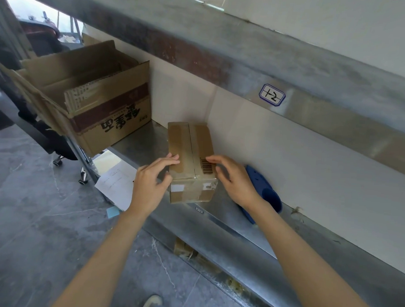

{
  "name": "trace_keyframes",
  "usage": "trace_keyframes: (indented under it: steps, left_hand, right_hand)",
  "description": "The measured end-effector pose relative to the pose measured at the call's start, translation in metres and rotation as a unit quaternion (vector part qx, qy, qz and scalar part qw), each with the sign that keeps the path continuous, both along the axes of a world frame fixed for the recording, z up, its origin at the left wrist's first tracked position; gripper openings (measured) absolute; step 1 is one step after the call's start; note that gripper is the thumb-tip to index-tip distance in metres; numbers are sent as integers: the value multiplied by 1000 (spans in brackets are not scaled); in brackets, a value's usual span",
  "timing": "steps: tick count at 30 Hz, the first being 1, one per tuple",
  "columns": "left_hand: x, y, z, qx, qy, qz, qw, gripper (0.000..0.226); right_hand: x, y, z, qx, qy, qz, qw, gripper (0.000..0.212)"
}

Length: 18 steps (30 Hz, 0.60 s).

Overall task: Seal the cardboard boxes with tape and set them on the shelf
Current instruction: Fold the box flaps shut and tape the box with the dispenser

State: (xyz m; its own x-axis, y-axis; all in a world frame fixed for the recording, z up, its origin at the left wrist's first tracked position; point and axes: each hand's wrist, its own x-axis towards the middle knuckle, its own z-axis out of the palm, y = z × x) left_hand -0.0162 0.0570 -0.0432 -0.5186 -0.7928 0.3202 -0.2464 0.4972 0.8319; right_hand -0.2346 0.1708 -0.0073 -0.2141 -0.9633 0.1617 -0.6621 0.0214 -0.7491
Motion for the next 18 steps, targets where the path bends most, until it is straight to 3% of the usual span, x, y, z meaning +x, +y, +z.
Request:
trace_keyframes:
  steps: [11, 16, 18]
  left_hand:
    - [-10, 8, 4, -30, 50, 58, 997, 25]
    - [-11, 9, 8, -14, 46, 62, 997, 21]
    - [-9, 9, 11, 9, 44, 52, 998, 24]
  right_hand:
    - [10, -5, -2, -31, -93, -57, 994, 36]
    - [16, -7, 5, -24, -56, -76, 995, 33]
    - [16, -4, 8, -7, -42, -70, 997, 42]
